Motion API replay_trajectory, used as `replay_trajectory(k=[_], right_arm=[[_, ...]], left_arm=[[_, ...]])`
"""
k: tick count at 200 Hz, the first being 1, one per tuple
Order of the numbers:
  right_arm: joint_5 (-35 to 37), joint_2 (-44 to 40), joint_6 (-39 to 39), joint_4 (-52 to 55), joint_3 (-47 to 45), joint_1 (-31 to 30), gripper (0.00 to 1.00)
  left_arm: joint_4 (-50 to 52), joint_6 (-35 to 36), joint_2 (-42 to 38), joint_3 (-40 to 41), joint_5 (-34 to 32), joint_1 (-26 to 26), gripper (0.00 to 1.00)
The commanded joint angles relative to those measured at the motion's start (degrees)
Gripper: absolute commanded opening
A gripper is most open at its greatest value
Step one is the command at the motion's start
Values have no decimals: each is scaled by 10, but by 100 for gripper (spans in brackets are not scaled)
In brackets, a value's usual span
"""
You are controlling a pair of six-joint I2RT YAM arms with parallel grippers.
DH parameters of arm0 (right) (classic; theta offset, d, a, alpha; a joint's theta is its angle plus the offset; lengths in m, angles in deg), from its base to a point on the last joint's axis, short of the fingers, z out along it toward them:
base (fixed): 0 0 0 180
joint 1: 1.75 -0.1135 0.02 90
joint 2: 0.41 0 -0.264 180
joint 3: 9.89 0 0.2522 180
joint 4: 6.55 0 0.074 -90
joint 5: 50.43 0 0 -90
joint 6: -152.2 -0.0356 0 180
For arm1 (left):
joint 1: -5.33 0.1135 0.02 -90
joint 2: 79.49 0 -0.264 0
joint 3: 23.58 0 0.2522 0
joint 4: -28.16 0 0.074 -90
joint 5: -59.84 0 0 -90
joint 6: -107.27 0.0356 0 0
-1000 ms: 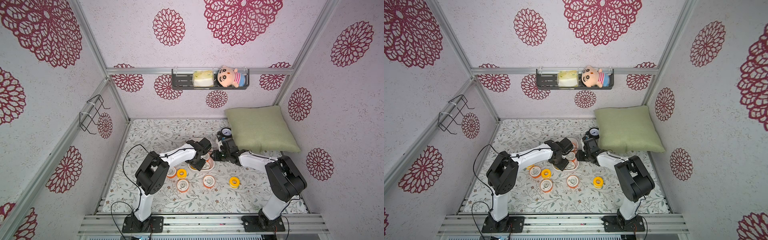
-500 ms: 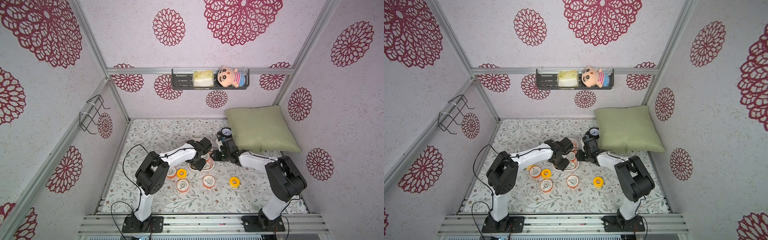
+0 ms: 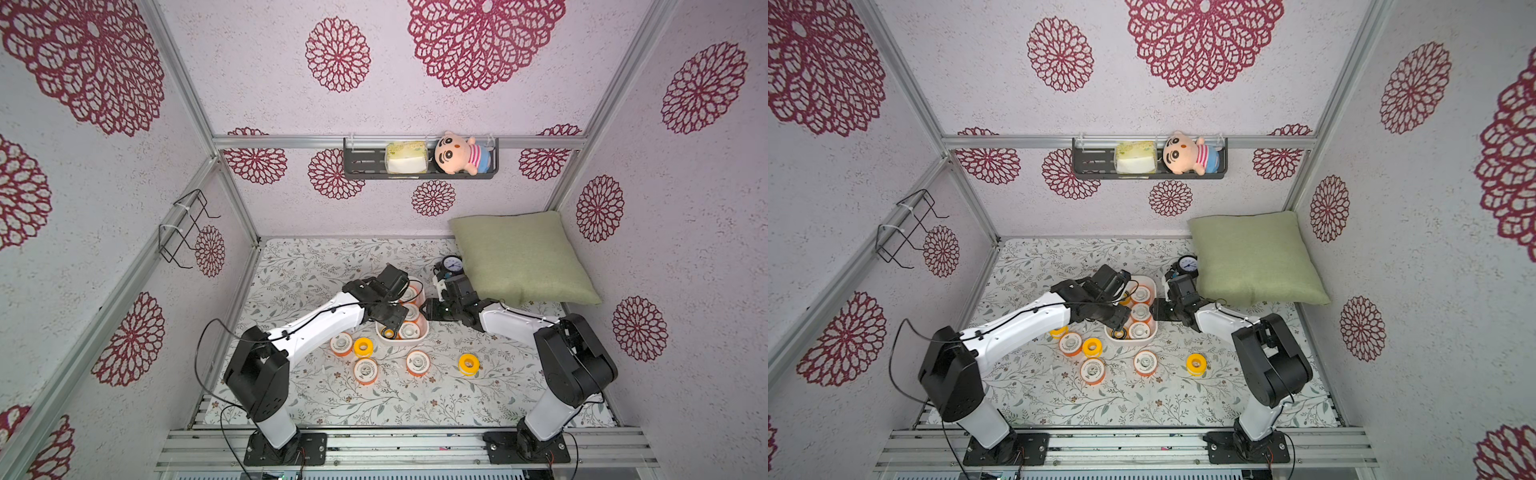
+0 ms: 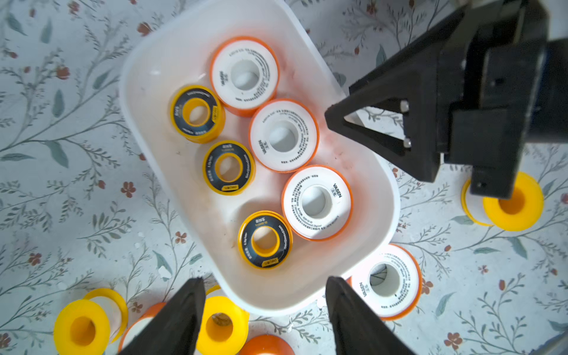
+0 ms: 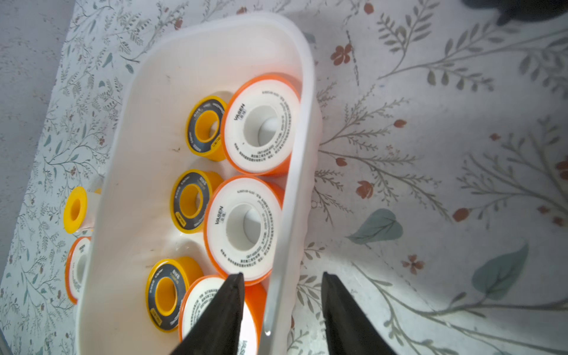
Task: Put the sealing tape into the storage box
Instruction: Place the sealing tape in the storage box, then pick up the sealing tape at the center of the board.
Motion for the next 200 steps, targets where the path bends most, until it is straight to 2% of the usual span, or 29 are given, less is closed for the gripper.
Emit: replay_trajectory(k=[1,45,76,122,200], right_arm=[[12,-54,20,-8,-9,2,49],[16,-116,46,10,-34,-2,50],[16,-172,73,22,-59,-23,50],[37,-228,122,73,-77,-92,51],[52,-249,122,131,-137,-210,54]], left_arm=[[-72,-41,-51,45,21,40,69],[-164,-119,-165,154,81,130,69],[-176,-156,-206,200,85,168,69],[-176,-190,-227,232,96,192,68],[-169,-195,-262,262,88,203,68]])
